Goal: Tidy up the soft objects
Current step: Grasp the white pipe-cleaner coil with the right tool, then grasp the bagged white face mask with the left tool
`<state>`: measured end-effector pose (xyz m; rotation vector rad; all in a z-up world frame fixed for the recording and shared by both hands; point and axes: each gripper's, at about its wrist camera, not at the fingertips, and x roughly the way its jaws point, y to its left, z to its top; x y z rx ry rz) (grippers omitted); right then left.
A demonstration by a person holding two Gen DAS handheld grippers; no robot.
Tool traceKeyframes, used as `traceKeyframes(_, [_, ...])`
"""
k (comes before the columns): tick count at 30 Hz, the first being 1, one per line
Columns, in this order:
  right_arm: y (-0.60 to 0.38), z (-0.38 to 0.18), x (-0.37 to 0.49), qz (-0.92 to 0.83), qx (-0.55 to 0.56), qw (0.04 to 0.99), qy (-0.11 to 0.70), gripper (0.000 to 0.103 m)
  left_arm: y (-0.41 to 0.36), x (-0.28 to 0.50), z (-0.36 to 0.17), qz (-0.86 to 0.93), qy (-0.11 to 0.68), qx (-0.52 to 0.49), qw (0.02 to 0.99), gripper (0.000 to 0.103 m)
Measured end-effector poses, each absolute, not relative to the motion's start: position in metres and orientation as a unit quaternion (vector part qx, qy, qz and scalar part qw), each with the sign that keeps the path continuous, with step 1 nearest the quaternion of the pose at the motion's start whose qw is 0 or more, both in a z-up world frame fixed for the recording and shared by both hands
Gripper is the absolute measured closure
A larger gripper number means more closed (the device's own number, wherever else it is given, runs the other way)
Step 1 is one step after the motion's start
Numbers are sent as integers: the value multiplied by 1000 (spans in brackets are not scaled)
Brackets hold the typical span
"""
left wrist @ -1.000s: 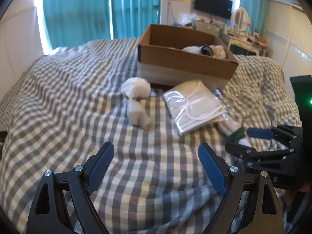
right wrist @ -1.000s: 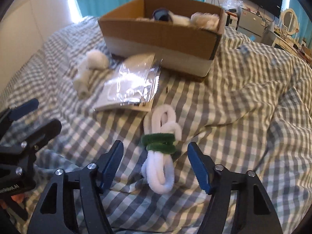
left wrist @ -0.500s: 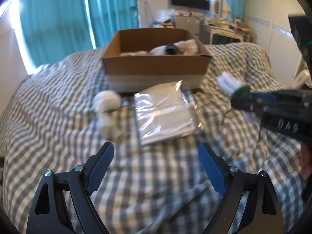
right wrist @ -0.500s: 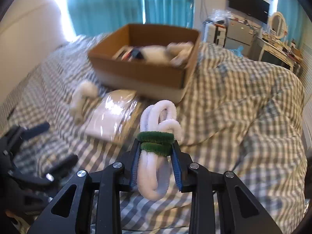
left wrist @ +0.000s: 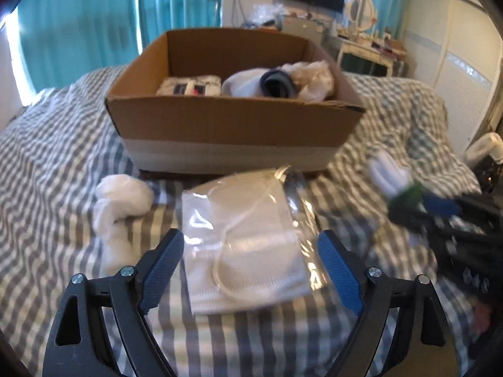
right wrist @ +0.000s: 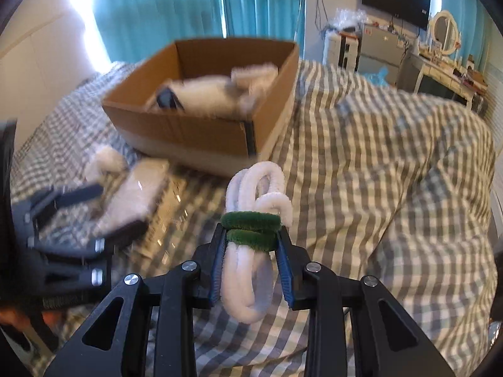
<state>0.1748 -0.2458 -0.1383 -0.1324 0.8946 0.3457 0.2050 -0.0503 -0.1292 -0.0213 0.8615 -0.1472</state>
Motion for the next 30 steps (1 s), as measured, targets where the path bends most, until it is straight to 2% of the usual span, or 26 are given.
traceKeyframes(8, [-250,-140,177,168,-55,885,431,73,-49,217,-160,-67,442,-14,894,17])
traceKeyframes(11, [-249,-143,177,166,-57,883,435,73,-50,217,-163,-70,441,-1,895,22])
traceKeyframes(14, [-248,-142,174,165,-55,885,433,73,-52,214,-169,-67,442,17,894,34])
traceKeyframes(16, [-249,-142,171,164,-53,886,431,73,-51,209,-167,-69,439,26,895,52])
traceKeyframes(19, [-251,-143,166,161,-49,886,433,73,-45,203,-159,-79,439,18,895,65])
traceKeyframes(25, [-248,-129,152,160,-49,892,421,73,-42,181,-134,-79,421,32,903,67])
traceKeyframes(30, [-242,-105,137,166,-49,899,402,73,-35,163,-90,-82,382,23,920,67])
